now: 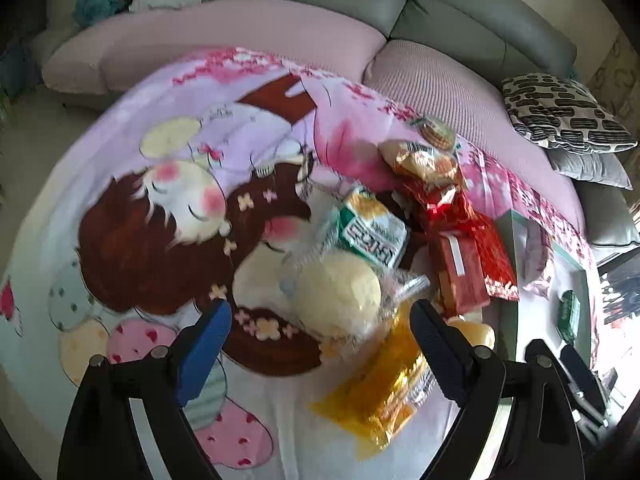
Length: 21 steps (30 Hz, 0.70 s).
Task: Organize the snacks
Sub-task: 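Release the pink packet in the tray and move both grippers back to the pile, then grasp the yellow barcode bag with the left gripper while the right approaches a jelly cup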
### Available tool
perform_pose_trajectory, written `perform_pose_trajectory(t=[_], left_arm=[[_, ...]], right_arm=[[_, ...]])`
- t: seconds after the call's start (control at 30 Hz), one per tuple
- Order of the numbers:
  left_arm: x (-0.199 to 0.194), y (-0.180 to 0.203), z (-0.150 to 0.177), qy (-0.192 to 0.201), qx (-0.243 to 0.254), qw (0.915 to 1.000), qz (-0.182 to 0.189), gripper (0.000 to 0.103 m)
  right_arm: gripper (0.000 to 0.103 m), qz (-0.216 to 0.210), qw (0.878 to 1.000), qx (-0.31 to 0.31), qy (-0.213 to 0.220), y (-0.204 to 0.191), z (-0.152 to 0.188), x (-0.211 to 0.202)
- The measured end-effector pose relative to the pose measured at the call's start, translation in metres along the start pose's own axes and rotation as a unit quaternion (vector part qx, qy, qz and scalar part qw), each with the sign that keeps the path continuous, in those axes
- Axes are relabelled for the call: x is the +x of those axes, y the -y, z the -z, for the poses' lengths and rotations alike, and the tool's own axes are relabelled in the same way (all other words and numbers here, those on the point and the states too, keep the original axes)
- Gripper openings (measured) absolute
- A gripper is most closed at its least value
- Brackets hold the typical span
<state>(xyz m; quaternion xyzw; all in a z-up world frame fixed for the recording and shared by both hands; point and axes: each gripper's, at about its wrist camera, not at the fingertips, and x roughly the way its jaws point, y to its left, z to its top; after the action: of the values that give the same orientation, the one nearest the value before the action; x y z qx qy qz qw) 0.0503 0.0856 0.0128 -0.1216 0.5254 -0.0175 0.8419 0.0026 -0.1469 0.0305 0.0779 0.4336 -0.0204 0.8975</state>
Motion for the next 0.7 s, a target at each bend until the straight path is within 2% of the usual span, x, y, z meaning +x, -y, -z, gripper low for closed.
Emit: perform_pose_trajectory(t=[0.13, 0.3, 0.57, 0.67, 0.7], left_arm=[[0.007, -0.001, 0.01, -0.021, -0.003, 0.9997, 0.012, 0.091], [0.016, 0.006, 0.021, -0.053, -0.002, 0.9976, 0.044, 0.091], [0.028, 0.029, 0.03, -0.081, 0.032, 0.9942, 0.063, 0.091], [0.033, 0.037, 0.034, -0.092, 0.044, 0.9924, 0.069, 0.081], [0.035, 0.04, 0.035, -0.096, 0.048, 0.9917, 0.071, 0.075]], right_arm=[[0.102, 0.008, 1.0, -0.013, -0.009, -0.009, 0.014, 0.001], [0.102, 0.019, 0.999, -0.01, -0.027, -0.007, 0.034, 0.003], [0.099, 0.035, 0.999, -0.002, -0.02, 0.004, 0.035, -0.002], [0.096, 0.041, 0.999, 0.0, -0.022, 0.007, 0.035, -0.001], [0.096, 0.043, 0.999, 0.002, -0.024, 0.008, 0.035, 0.0]])
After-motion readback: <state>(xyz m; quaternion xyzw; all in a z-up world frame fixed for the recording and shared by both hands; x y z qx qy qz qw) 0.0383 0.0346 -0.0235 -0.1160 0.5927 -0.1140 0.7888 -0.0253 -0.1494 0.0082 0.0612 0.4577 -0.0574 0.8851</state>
